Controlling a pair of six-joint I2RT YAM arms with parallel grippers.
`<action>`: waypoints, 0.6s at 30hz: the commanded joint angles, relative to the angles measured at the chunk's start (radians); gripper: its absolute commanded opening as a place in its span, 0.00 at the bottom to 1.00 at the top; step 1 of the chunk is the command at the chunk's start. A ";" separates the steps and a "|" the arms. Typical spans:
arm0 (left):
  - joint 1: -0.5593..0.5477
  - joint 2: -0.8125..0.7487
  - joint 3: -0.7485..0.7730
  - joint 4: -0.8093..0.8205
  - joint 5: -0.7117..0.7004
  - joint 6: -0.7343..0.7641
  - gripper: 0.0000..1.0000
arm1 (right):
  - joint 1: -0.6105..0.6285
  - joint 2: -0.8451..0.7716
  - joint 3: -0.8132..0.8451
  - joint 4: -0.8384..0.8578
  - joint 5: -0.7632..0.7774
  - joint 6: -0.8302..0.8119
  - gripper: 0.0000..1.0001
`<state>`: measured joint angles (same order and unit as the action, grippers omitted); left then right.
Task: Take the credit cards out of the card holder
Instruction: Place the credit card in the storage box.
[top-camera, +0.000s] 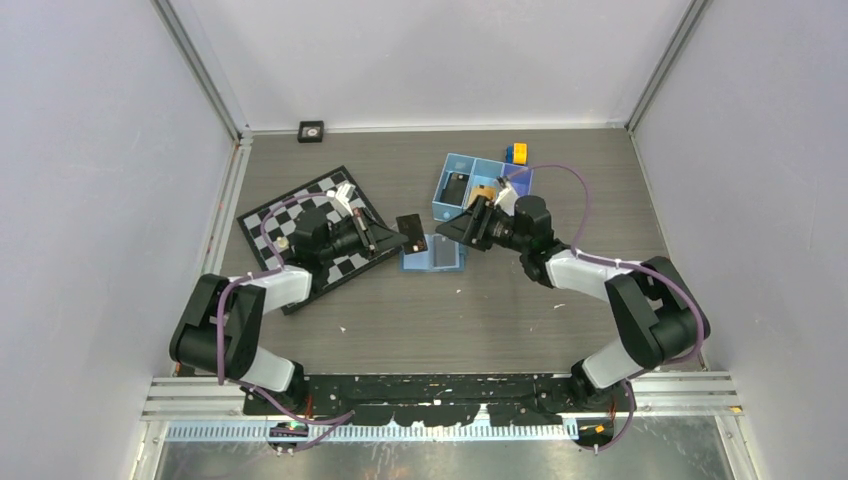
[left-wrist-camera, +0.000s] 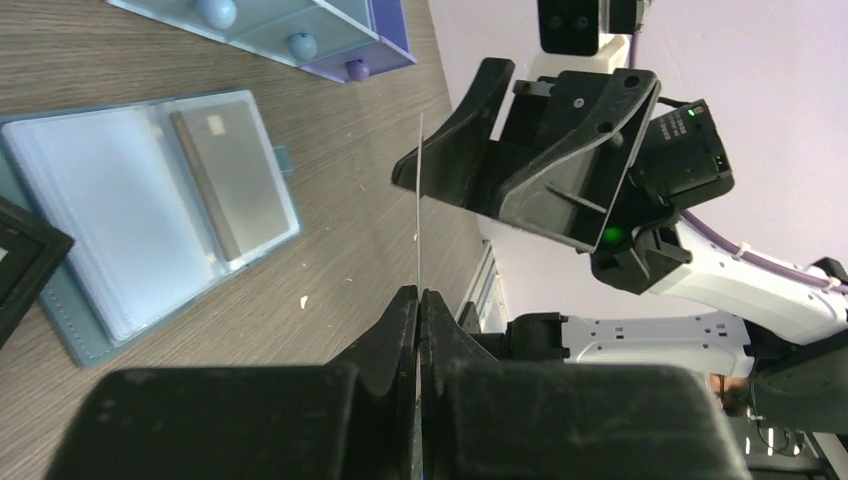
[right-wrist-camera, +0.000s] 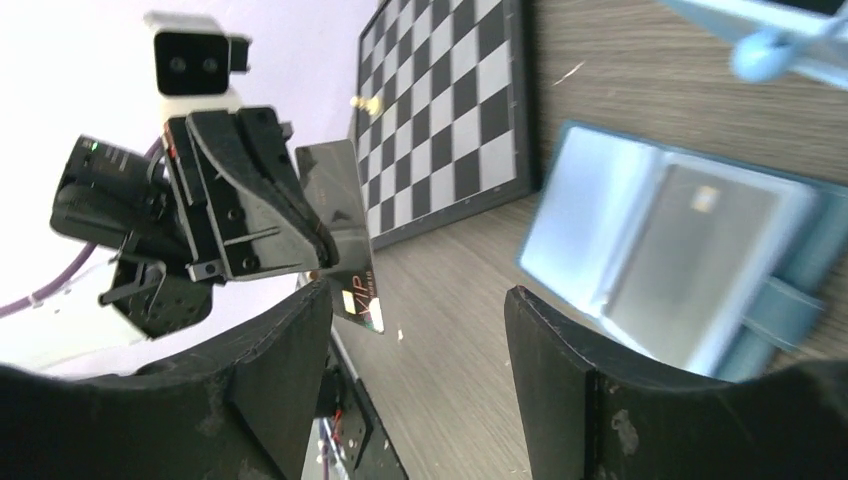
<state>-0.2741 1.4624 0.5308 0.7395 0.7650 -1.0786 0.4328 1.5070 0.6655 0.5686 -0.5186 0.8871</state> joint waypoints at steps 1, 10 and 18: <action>-0.024 0.013 0.037 0.112 0.051 -0.021 0.00 | 0.038 0.062 0.023 0.194 -0.126 0.051 0.67; -0.043 0.029 0.042 0.158 0.064 -0.039 0.00 | 0.083 0.119 0.054 0.297 -0.205 0.095 0.41; -0.036 0.004 0.032 0.073 0.011 -0.002 0.26 | 0.079 0.099 0.048 0.245 -0.147 0.075 0.04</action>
<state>-0.3130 1.4918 0.5438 0.8249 0.7971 -1.1156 0.5144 1.6363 0.6945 0.8268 -0.7082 0.9970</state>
